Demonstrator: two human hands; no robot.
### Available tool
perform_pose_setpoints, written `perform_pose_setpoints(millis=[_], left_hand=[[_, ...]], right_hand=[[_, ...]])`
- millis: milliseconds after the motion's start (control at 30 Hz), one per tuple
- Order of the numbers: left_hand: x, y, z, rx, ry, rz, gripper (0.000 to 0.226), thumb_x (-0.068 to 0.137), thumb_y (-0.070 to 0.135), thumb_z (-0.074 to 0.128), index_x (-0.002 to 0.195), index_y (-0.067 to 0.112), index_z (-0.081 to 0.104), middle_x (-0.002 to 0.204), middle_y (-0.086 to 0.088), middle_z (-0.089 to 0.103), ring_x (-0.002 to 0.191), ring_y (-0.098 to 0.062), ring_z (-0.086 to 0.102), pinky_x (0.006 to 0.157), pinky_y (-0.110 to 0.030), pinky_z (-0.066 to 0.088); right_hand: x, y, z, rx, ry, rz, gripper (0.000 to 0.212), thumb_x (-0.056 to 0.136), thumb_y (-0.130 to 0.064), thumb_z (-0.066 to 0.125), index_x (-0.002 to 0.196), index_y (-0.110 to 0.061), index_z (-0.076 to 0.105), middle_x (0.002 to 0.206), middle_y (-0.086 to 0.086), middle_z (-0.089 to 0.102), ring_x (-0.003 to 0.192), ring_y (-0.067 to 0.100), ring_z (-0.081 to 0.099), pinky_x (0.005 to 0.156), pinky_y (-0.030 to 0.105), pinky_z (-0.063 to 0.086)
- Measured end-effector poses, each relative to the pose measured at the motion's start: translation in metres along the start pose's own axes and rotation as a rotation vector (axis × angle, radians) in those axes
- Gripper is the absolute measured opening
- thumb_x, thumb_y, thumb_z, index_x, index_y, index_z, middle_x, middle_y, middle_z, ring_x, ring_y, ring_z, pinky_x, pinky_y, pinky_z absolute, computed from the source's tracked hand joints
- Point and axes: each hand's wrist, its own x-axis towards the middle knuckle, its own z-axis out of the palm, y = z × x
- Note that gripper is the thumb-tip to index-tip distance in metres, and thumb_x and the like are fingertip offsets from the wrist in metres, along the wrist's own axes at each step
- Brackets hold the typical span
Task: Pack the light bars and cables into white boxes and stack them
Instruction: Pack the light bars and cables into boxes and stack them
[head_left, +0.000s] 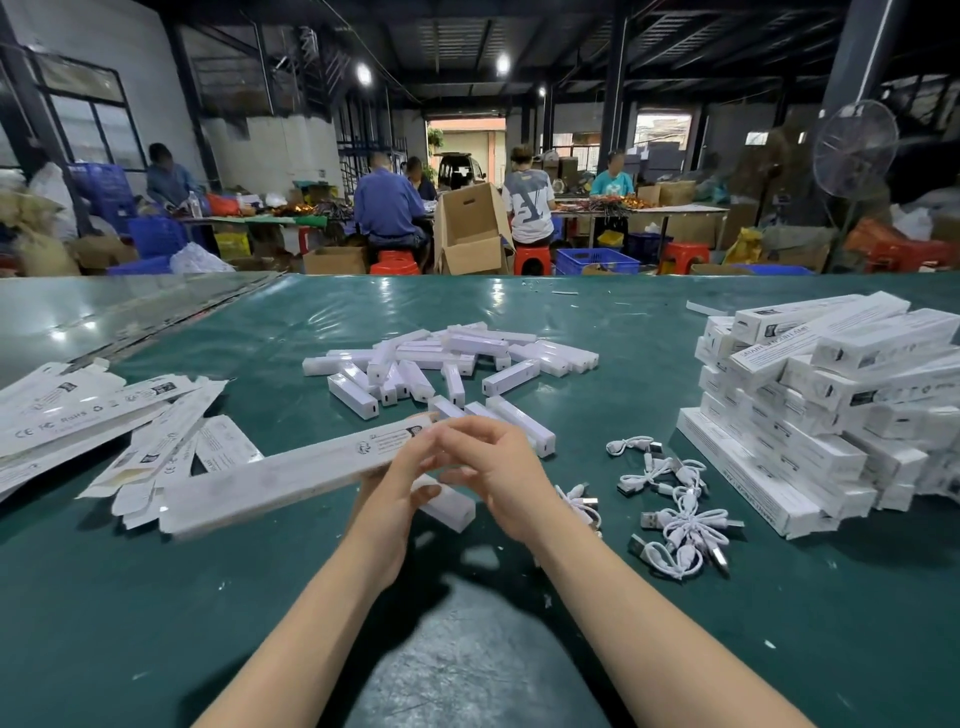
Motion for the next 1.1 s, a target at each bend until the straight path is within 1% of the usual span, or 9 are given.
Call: perform_pose_setpoints(millis=[133, 267, 367, 533, 700, 800, 900, 967, 1100], left_hand=[[-0.001, -0.001, -0.001, 0.104, -0.039, 0.025, 0.047, 0.07, 0.047, 0.063, 0.111, 0.022, 0.063, 0.104, 0.007, 0.069, 0.091, -0.006, 0.062, 0.071, -0.026, 0.041], [0.007, 0.006, -0.007, -0.164, 0.233, 0.036, 0.015, 0.081, 0.022, 0.064, 0.095, 0.019, 0.058, 0.08, 0.006, 0.068, 0.075, -0.013, 0.06, 0.058, -0.023, 0.053], [0.01, 0.01, -0.012, -0.344, 0.35, -0.013, 0.011, 0.087, 0.012, 0.06, 0.097, 0.012, 0.056, 0.075, -0.002, 0.067, 0.067, -0.015, 0.063, 0.057, -0.022, 0.056], [0.011, 0.013, -0.01, -0.398, 0.33, -0.024, 0.007, 0.088, 0.012, 0.059, 0.092, 0.016, 0.055, 0.072, 0.0, 0.07, 0.061, -0.011, 0.068, 0.058, -0.024, 0.057], [0.007, 0.004, -0.006, -0.263, 0.263, -0.085, 0.013, 0.09, 0.013, 0.057, 0.102, 0.01, 0.052, 0.095, -0.009, 0.065, 0.077, -0.021, 0.065, 0.069, -0.026, 0.058], [0.008, 0.005, -0.007, -0.294, 0.27, -0.124, 0.005, 0.091, 0.016, 0.055, 0.093, 0.012, 0.055, 0.09, -0.008, 0.066, 0.072, -0.018, 0.067, 0.065, -0.025, 0.059], [0.009, 0.007, -0.011, -0.427, 0.315, -0.197, 0.014, 0.093, 0.02, 0.053, 0.09, 0.007, 0.056, 0.082, -0.01, 0.065, 0.073, -0.02, 0.065, 0.057, -0.026, 0.058], [0.009, 0.009, -0.01, -0.515, 0.364, -0.221, 0.017, 0.094, 0.022, 0.053, 0.087, 0.007, 0.056, 0.075, -0.009, 0.067, 0.076, -0.02, 0.063, 0.057, -0.029, 0.059], [0.012, 0.016, -0.012, -0.589, 0.474, -0.238, 0.016, 0.092, 0.022, 0.057, 0.083, 0.008, 0.057, 0.057, -0.005, 0.068, 0.072, -0.017, 0.063, 0.068, -0.033, 0.052]], right_hand=[[0.001, -0.001, -0.003, 0.092, 0.036, 0.004, 0.021, 0.086, 0.003, 0.055, 0.068, -0.005, 0.063, 0.055, 0.0, 0.065, 0.053, 0.01, 0.062, 0.058, 0.017, 0.053], [0.004, 0.001, -0.012, -0.025, 0.29, -0.089, 0.023, 0.085, -0.001, 0.059, 0.064, -0.008, 0.064, 0.052, -0.001, 0.055, 0.052, 0.011, 0.048, 0.056, 0.018, 0.047], [0.004, 0.001, -0.021, -0.073, 0.353, -0.094, 0.017, 0.087, -0.005, 0.059, 0.072, -0.011, 0.066, 0.071, 0.007, 0.056, 0.063, 0.014, 0.046, 0.06, 0.022, 0.048], [0.002, -0.005, -0.024, 0.021, 0.152, 0.042, 0.012, 0.091, -0.018, 0.054, 0.086, -0.019, 0.066, 0.081, -0.004, 0.061, 0.061, 0.011, 0.054, 0.057, 0.025, 0.05], [-0.003, -0.006, -0.033, -0.179, -0.048, 0.122, 0.013, 0.09, -0.016, 0.056, 0.089, -0.021, 0.067, 0.081, -0.01, 0.067, 0.064, 0.009, 0.058, 0.064, 0.024, 0.052], [-0.005, -0.007, -0.036, -0.298, -0.163, 0.14, 0.021, 0.089, -0.013, 0.057, 0.094, -0.031, 0.066, 0.086, -0.013, 0.066, 0.075, 0.009, 0.058, 0.074, 0.025, 0.052], [-0.004, -0.008, -0.03, -0.61, -0.32, 0.119, 0.043, 0.086, -0.007, 0.059, 0.1, -0.047, 0.056, 0.096, -0.007, 0.062, 0.079, 0.006, 0.058, 0.077, 0.023, 0.049], [-0.003, -0.007, -0.025, -0.734, -0.259, 0.045, 0.056, 0.083, 0.0, 0.055, 0.096, -0.054, 0.049, 0.098, -0.002, 0.058, 0.08, 0.011, 0.055, 0.078, 0.031, 0.05], [0.002, -0.021, -0.035, -0.784, 0.104, -0.181, 0.051, 0.076, 0.009, 0.043, 0.083, -0.041, 0.052, 0.09, -0.006, 0.054, 0.066, 0.014, 0.048, 0.059, 0.015, 0.041]])
